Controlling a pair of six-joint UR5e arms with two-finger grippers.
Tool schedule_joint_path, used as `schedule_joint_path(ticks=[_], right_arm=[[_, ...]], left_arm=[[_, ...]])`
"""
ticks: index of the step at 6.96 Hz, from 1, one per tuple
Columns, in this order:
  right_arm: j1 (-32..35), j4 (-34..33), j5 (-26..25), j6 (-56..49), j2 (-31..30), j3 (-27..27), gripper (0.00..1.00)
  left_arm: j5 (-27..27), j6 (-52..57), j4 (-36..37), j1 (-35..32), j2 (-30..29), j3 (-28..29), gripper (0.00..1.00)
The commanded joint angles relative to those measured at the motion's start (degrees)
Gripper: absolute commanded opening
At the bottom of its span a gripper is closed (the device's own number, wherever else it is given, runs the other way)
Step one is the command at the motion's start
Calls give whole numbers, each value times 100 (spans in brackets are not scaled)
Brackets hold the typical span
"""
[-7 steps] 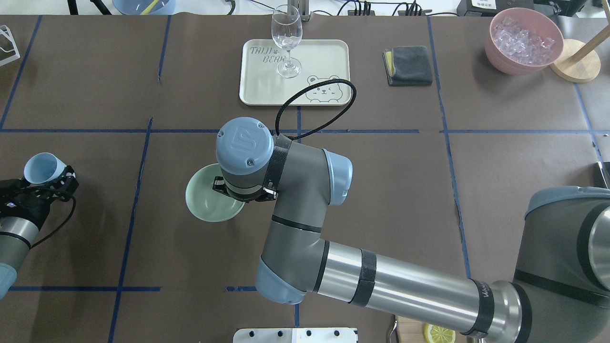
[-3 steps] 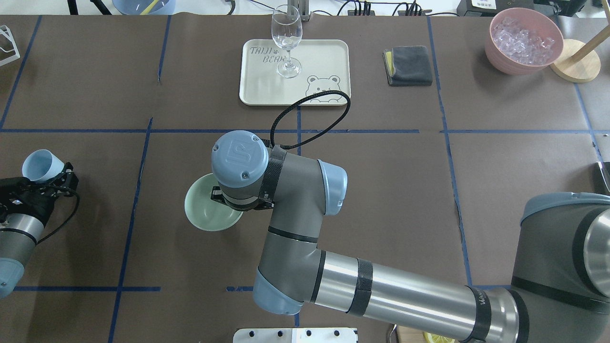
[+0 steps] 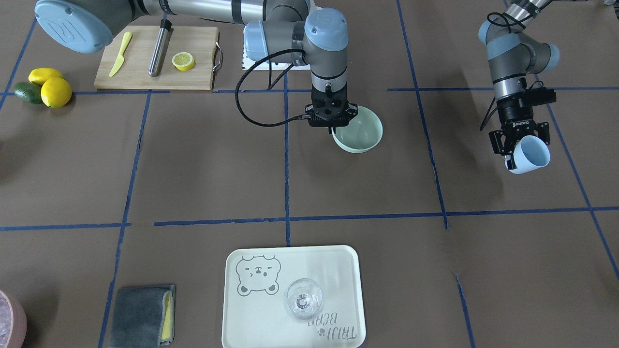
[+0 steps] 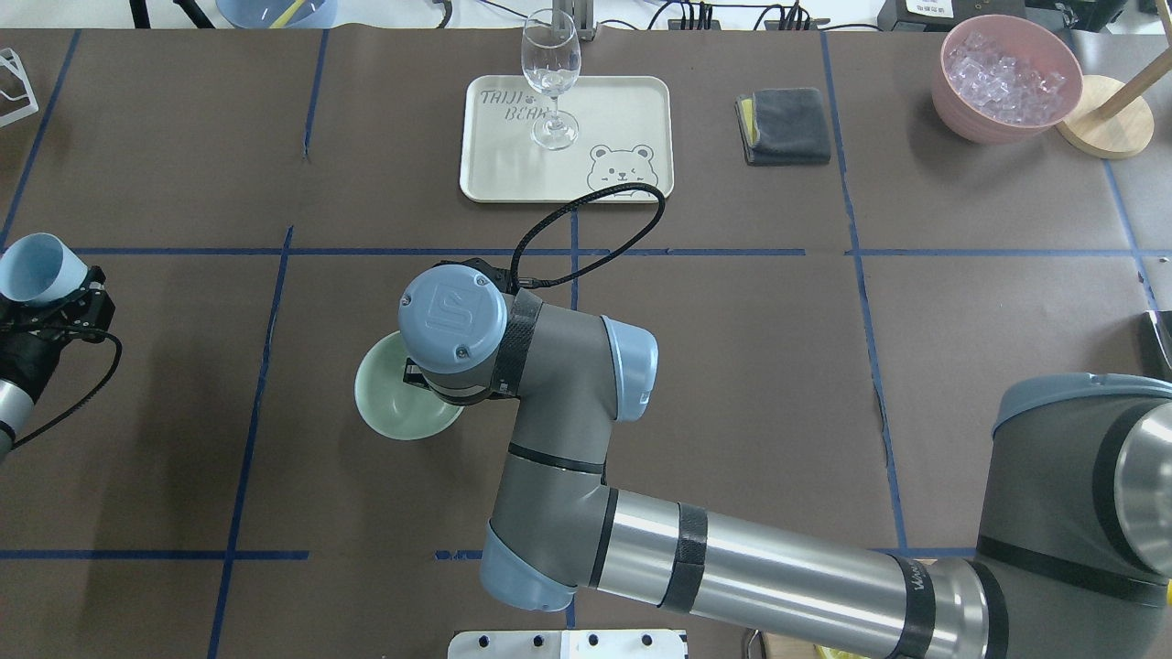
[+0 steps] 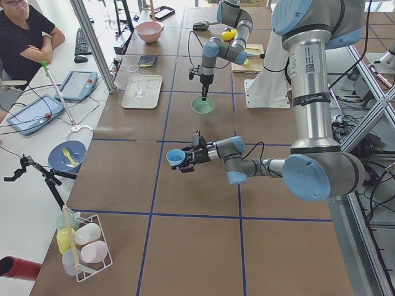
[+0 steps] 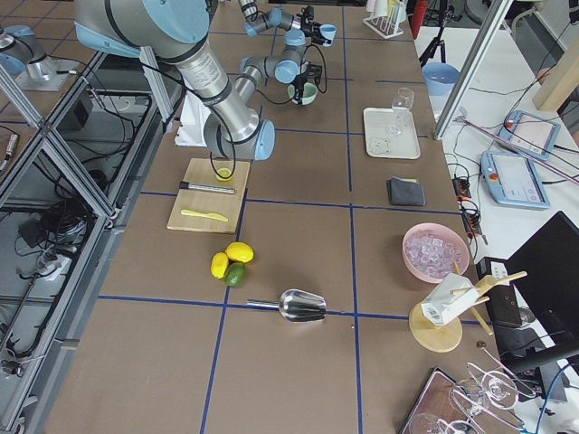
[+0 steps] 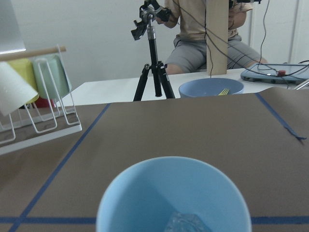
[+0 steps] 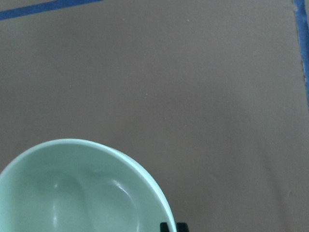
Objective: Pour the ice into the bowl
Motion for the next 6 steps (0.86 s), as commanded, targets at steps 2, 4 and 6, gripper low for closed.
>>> schedule_joint_path(ticks=[2, 4, 6], right_arm=[[13, 480, -76, 143, 7, -231, 98], [161, 840, 11, 328, -2, -118, 100], [520, 649, 465, 320, -499, 704, 100]], left_arm=[[-6, 373, -307, -76, 47, -97, 0], [-6, 391, -316, -58, -23, -132, 0], [12, 800, -220, -23, -555, -115, 0]])
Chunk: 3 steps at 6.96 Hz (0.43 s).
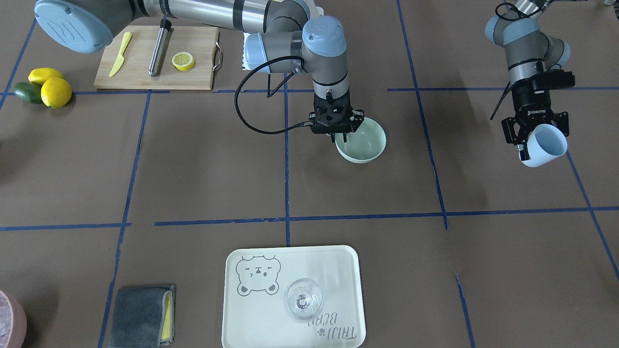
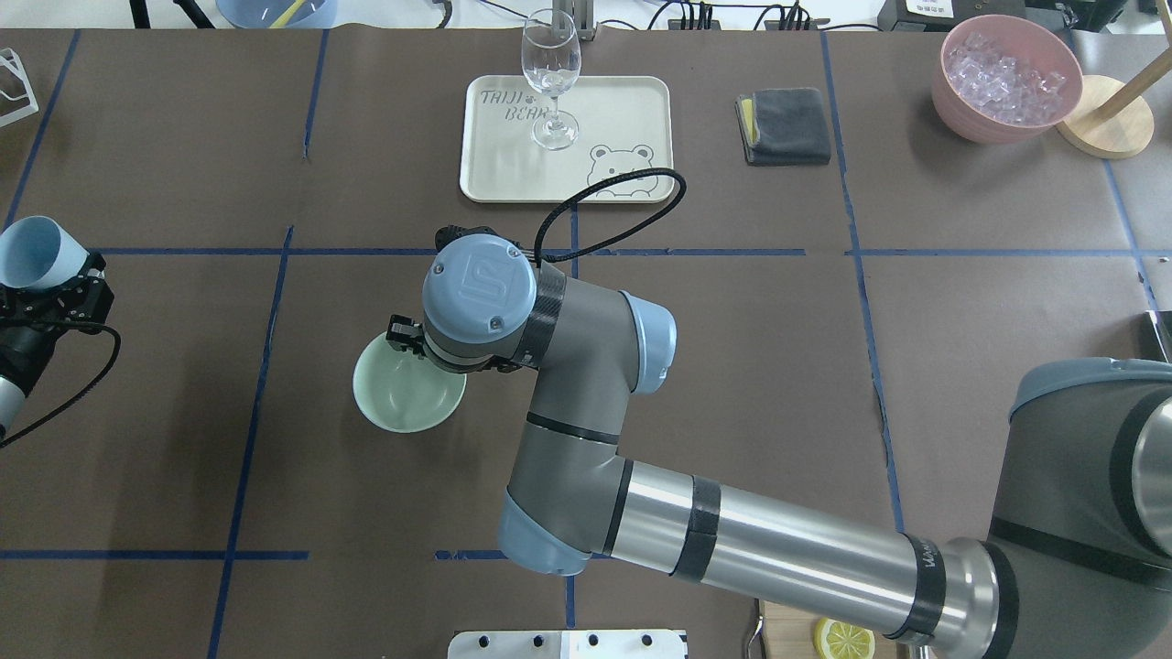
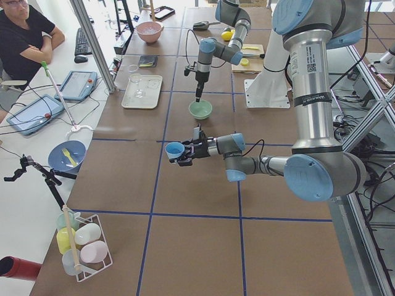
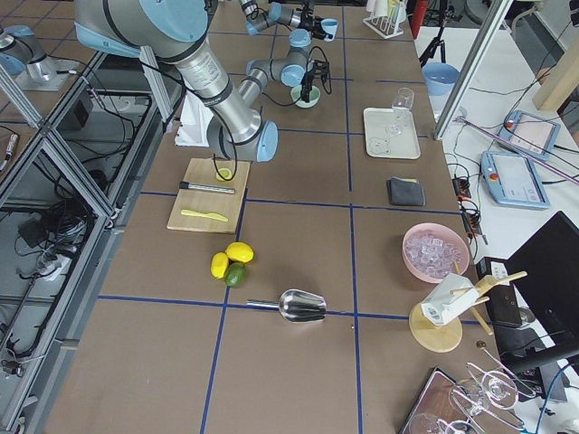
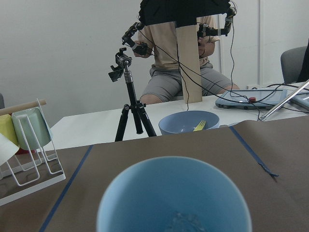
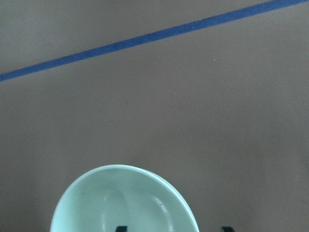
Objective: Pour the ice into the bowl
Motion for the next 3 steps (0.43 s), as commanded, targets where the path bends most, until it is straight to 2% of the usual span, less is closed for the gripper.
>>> schedule_joint_path(ticks=[1, 2, 3], right_arm=[[332, -233, 392, -49, -966, 1255, 100], [437, -243, 428, -67, -1485, 1750, 100], [569, -226, 550, -76, -1795, 1989, 100]], left_arm=[[22, 789, 174, 21, -518, -25, 0], [40, 1046, 349, 30, -545, -156, 0], [40, 1092, 1352, 38, -589, -723, 0]])
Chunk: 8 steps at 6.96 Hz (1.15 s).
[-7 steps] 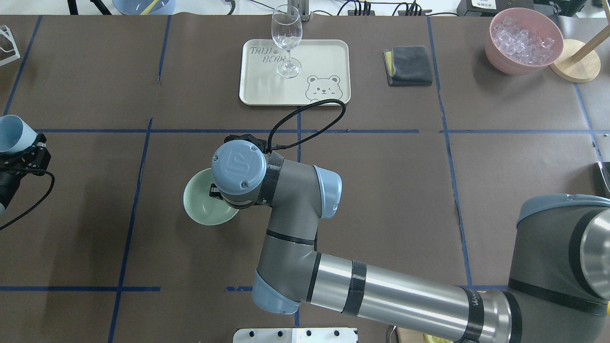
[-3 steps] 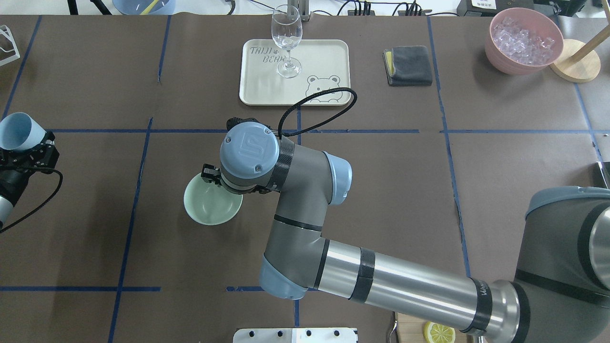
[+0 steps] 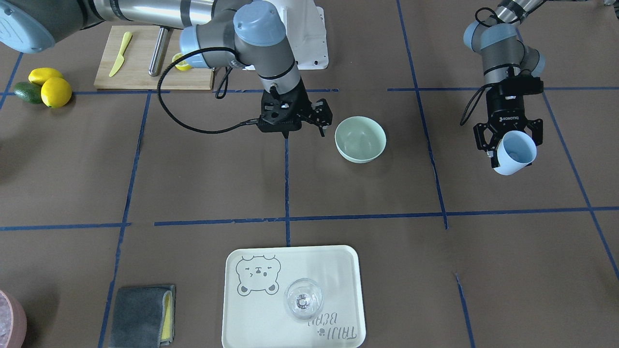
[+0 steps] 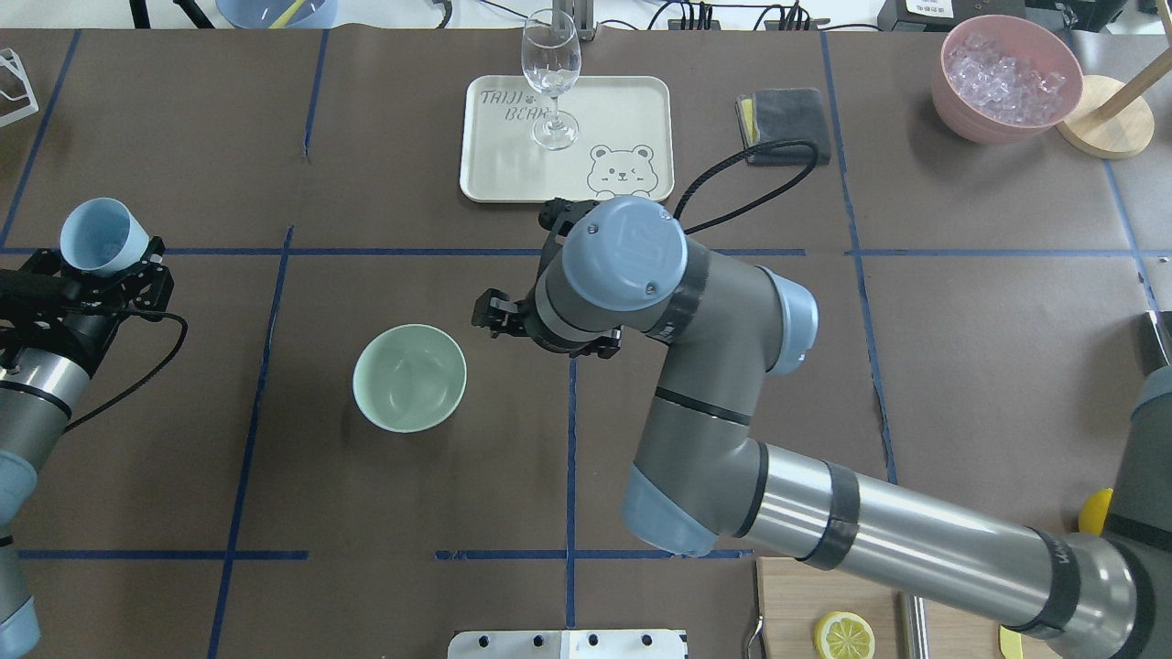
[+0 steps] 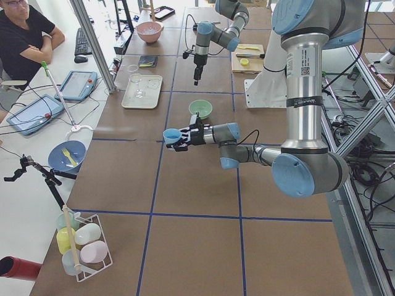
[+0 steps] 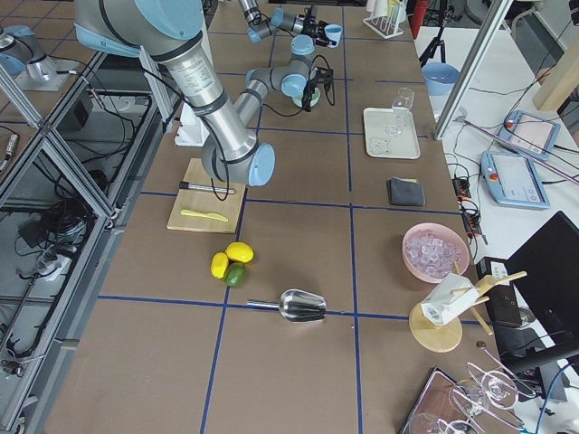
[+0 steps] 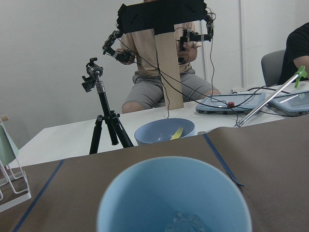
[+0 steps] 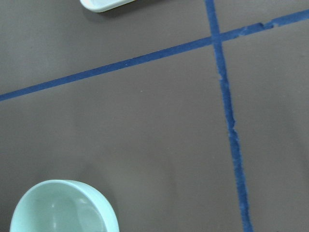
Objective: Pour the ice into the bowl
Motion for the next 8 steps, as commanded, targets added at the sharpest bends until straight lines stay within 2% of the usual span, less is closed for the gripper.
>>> schedule_joint_path(ticks=[1, 2, 3, 4, 5, 6, 7, 8], right_arm=[[256, 28, 290, -174, -750, 638, 100], [275, 46, 300, -420, -1092, 909, 100], [301, 63, 309, -535, -1287, 1025, 100], [327, 55, 300, -632, -1307, 1044, 100], [362, 46, 291, -763, -1315, 1035, 100], [389, 46, 283, -791, -1333, 1026, 100], [389, 46, 283, -791, -1333, 1018, 100], [389, 46, 283, -791, -1333, 1018, 100]], left_arm=[[-2, 176, 2064, 46, -194, -1025, 0], [-2, 176, 2721, 220, -308, -1205, 0], [7, 176, 2806, 474, -457, -1363, 0], [25, 185, 3433, 807, -485, -1626, 0], [42, 185, 4405, 1072, -712, -1942, 0], [469, 185, 5137, 1327, -966, -1954, 0], [804, 194, 5353, 1460, -977, -1962, 0], [1085, 786, 5364, 1513, -977, -1936, 0]])
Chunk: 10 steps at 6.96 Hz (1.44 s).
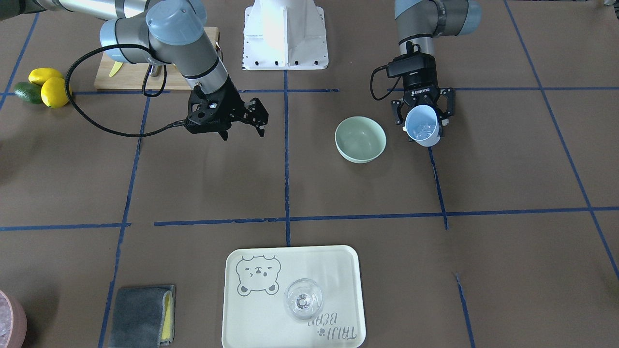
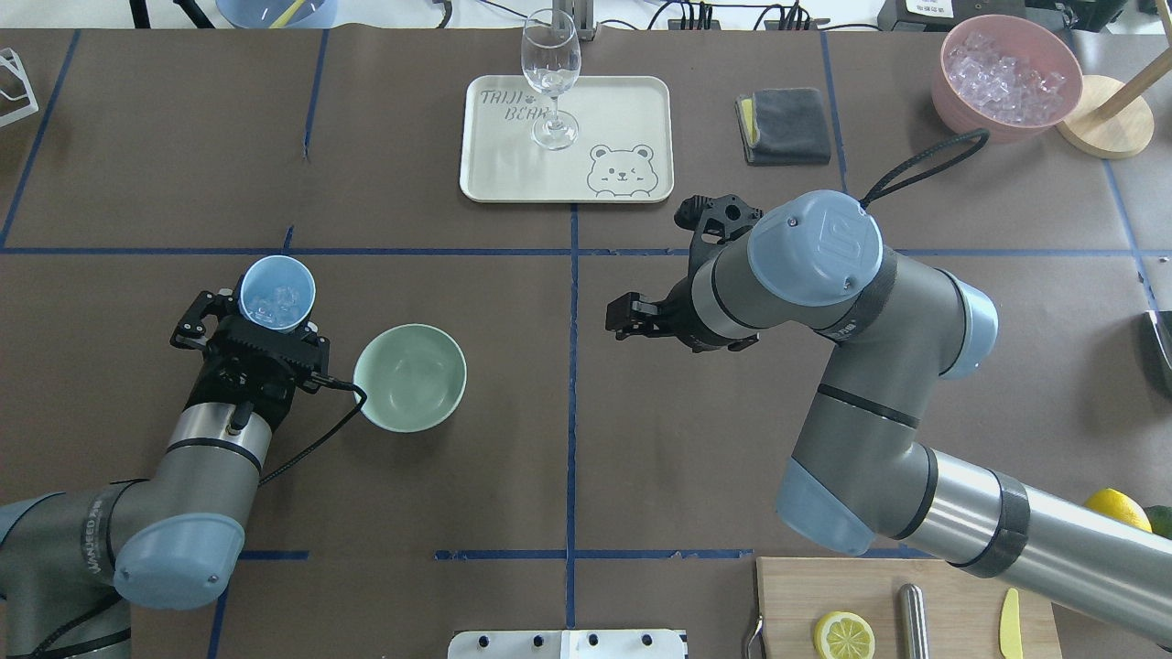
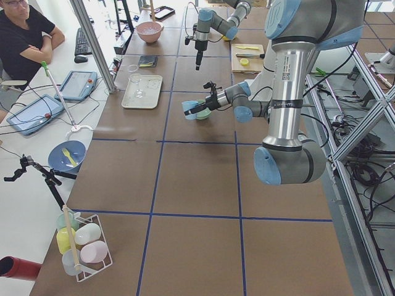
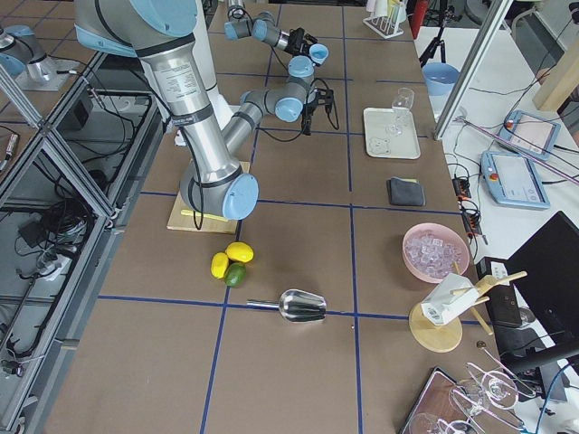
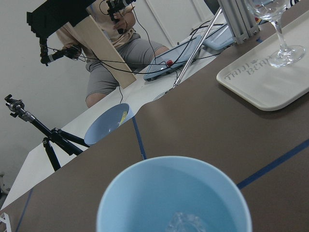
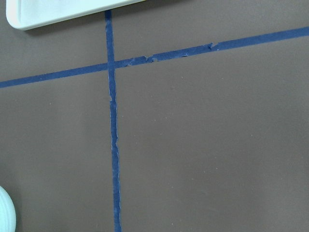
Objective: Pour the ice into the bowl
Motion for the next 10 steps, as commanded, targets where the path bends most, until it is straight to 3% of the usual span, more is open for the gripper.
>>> schedule_joint_path(ticks=[1, 2, 5, 7, 10], right_arm=[[5, 0, -1, -9, 4, -13, 100], [5, 0, -1, -9, 13, -13, 100], [5, 0, -19, 0, 13, -22, 100], [-4, 0, -19, 17, 13, -22, 100], [-4, 8, -19, 79, 22, -13, 100]], left_arm=[[1003, 1307, 189, 189, -37, 54, 0], [1279, 1812, 198, 320, -46, 176, 0], [1387, 3831, 198, 541, -107, 186, 0], [1825, 4329, 198, 681, -99, 597, 0], [1994, 6214, 198, 673, -230, 574, 0]])
